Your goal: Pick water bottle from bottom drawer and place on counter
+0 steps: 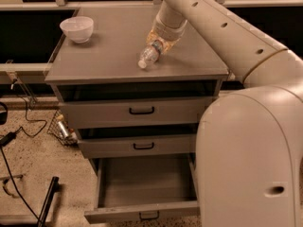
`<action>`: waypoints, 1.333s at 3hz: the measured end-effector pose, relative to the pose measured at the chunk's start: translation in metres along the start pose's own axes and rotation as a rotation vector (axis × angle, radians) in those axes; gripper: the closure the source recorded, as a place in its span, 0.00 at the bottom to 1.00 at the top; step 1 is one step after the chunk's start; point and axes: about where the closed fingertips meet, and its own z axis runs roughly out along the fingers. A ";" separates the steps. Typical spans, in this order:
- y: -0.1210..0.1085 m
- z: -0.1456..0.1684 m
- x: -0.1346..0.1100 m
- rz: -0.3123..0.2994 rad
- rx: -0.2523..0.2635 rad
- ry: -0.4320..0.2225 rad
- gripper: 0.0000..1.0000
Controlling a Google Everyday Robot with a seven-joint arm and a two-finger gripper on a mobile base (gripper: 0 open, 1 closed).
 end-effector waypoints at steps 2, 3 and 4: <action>0.005 0.007 -0.003 0.013 -0.002 -0.037 0.83; 0.005 0.010 -0.005 0.009 -0.005 -0.051 0.66; 0.006 0.010 -0.005 0.006 -0.005 -0.056 0.47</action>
Offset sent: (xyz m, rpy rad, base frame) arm -0.0015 -0.0045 -0.0054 0.0248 0.0496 0.0090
